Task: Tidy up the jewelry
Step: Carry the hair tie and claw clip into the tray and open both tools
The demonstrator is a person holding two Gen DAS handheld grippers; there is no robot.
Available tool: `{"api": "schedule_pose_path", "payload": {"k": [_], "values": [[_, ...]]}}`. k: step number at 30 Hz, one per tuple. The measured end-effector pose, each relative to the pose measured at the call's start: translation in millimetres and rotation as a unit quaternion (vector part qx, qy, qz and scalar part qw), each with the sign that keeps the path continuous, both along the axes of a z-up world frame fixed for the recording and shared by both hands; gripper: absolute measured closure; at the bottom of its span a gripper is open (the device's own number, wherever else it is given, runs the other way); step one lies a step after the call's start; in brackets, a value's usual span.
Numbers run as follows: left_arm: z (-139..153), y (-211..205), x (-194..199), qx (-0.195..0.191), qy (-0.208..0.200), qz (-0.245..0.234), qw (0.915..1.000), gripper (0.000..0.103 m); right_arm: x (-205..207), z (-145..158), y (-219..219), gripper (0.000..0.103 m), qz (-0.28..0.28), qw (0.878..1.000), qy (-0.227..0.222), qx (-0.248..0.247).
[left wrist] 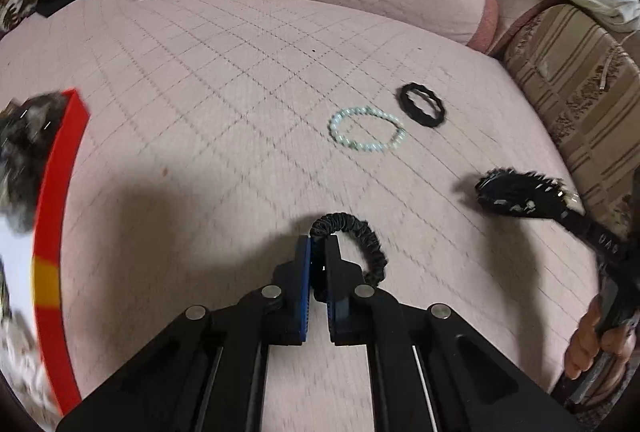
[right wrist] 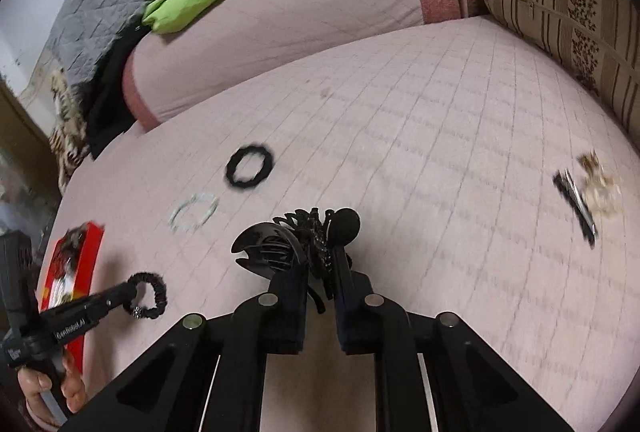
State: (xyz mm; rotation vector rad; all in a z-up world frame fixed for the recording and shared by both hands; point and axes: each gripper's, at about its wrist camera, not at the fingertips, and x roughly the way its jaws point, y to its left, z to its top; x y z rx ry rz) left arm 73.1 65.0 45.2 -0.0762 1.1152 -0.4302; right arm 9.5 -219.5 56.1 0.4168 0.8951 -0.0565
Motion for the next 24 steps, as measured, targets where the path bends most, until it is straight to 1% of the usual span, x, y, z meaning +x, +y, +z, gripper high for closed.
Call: {"api": "schedule_pose_path", "payload": {"k": [4,8,12,16,17,18,19,20,21,24], "values": [[8,20,-33,-0.018,-0.005,0.002,0.9998,0.097,-37,-6,15,0.091,0.014,1.000,0.013,0.023],[6,37,-60,-0.022,-0.002,0.005,0.9997,0.097,-70,-9,34,0.091,0.026,0.999,0.020,0.008],[3,45,-71,-0.030,0.004,0.009,0.9995,0.097,-86,-6,45,0.091,0.034,0.999,0.024,0.007],[-4,46,-77,-0.015,0.007,0.005,0.9998,0.097,-94,-3,51,0.090,0.035,0.999,0.031,0.002],[-5,46,-78,-0.011,0.007,0.004,0.9999,0.097,-96,-3,51,0.083,0.031,0.999,0.033,0.005],[-6,46,-79,-0.009,0.008,0.003,0.9999,0.096,-97,-3,50,0.067,0.025,0.999,0.034,0.009],[-8,45,-80,-0.007,0.009,0.002,0.9999,0.096,-97,-2,49,0.057,0.018,0.999,0.033,0.011],[-10,45,-80,-0.007,0.010,0.001,0.9999,0.096,-98,-2,48,0.044,0.011,0.999,0.031,0.013],[-11,45,-81,-0.008,0.009,0.000,0.9999,0.096,-99,-1,47,0.039,0.004,1.000,0.027,0.013],[-11,45,-82,-0.011,0.004,-0.002,0.9999,0.096,-100,0,44,0.034,-0.006,1.000,0.026,0.011]]}}
